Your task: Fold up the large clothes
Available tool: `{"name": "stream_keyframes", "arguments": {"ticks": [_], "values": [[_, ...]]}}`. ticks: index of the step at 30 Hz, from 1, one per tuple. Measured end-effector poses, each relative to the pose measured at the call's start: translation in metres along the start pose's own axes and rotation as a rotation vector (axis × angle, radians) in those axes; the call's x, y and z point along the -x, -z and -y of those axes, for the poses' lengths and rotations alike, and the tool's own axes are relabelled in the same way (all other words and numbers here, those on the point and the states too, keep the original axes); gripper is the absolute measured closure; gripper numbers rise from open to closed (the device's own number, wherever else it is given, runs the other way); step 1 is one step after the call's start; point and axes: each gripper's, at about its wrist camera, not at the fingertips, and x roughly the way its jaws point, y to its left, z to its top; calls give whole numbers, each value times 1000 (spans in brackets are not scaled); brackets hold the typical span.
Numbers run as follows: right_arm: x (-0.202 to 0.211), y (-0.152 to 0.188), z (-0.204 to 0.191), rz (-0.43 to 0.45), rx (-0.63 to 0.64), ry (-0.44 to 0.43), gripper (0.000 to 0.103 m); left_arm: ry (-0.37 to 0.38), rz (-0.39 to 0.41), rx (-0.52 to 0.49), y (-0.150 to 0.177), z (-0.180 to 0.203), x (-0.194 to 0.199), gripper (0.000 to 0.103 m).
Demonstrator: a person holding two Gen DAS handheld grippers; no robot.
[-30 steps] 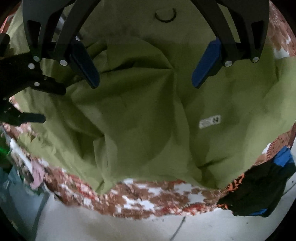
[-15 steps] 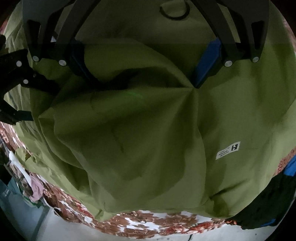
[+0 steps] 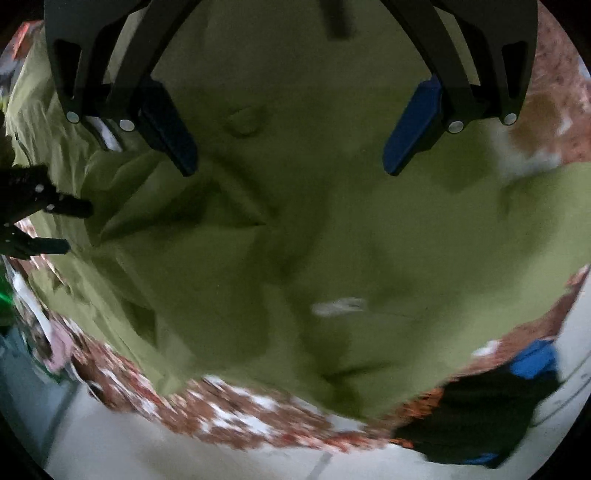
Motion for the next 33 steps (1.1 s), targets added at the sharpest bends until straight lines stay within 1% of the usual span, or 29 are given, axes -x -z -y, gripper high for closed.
{"name": "stream_keyframes", "arguments": {"ticks": [1, 5, 7, 8, 9, 12, 13, 14, 16, 18, 19, 20, 21, 25, 26, 29, 31, 33], "values": [[7, -6, -4, 7, 6, 1, 5, -10, 7, 16, 1, -9, 8, 5], [29, -28, -31, 41, 38, -16, 5, -102, 44, 108, 13, -72, 53, 5], [34, -43, -53, 62, 65, -37, 5, -163, 58, 177, 21, -113, 75, 5], [35, -52, -72, 74, 94, -49, 5, -187, 64, 222, 26, -134, 84, 5], [35, -55, -84, 78, 109, -54, 5, -195, 68, 270, 30, -151, 91, 5], [35, -69, -134, 70, 159, -107, 5, -136, 101, 546, 51, -229, 117, 5], [33, -75, -154, 72, 189, -126, 5, -136, 111, 597, 56, -246, 122, 5], [32, -78, -166, 74, 212, -135, 5, -147, 123, 642, 62, -265, 128, 5], [27, -89, -201, 81, 266, -157, 5, -190, 143, 696, 69, -297, 137, 5], [21, -96, -226, 74, 286, -168, 5, -233, 164, 731, 74, -324, 144, 5], [17, -100, -239, 70, 289, -178, 5, -263, 176, 750, 76, -345, 148, 5], [13, -105, -252, 65, 290, -186, 5, -276, 182, 755, 75, -357, 149, 5], [8, -108, -262, 63, 293, -191, 5, -296, 190, 758, 74, -375, 150, 5], [-8, -125, -303, 53, 314, -201, 5, -357, 204, 734, 65, -429, 152, 5], [-12, -127, -307, 51, 317, -204, 5, -366, 205, 732, 63, -443, 152, 5], [-23, -133, -326, 42, 338, -192, 5, -364, 199, 755, 59, -482, 144, 5], [-30, -138, -336, 38, 350, -180, 5, -336, 192, 809, 59, -507, 137, 5], [-38, -143, -343, 37, 360, -168, 5, -291, 185, 876, 60, -535, 127, 5]]}}
